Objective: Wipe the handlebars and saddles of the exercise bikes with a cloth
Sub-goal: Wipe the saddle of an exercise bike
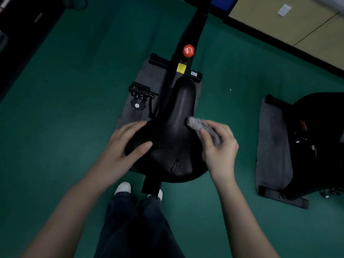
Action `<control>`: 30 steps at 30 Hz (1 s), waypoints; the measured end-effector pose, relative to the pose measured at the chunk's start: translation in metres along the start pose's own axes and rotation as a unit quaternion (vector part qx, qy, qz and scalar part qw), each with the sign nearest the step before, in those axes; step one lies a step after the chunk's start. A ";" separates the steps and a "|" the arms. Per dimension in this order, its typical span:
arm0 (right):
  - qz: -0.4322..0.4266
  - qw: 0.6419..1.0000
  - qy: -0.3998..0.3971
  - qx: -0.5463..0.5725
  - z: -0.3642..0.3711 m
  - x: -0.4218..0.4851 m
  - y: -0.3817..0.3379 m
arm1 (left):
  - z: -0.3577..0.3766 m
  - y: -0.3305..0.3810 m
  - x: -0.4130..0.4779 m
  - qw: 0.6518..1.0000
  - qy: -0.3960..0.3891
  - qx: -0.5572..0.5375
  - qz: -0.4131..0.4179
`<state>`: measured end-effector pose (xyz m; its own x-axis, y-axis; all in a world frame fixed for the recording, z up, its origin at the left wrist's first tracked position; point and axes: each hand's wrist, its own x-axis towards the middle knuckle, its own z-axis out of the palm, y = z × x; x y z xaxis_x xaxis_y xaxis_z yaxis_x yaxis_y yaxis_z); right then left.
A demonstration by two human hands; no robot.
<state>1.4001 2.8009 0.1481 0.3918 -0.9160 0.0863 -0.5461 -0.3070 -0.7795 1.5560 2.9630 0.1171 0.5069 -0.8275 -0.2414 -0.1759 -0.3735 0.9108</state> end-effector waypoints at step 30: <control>0.198 0.941 0.119 0.245 -0.002 -0.035 0.045 | 0.007 0.010 -0.004 0.999 0.010 0.039 -0.001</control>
<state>1.3599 2.8188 0.1109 0.0207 -0.9833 -0.1806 -0.1835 0.1739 -0.9675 1.5463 2.9595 0.1247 0.5246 -0.8183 -0.2350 -0.2392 -0.4066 0.8817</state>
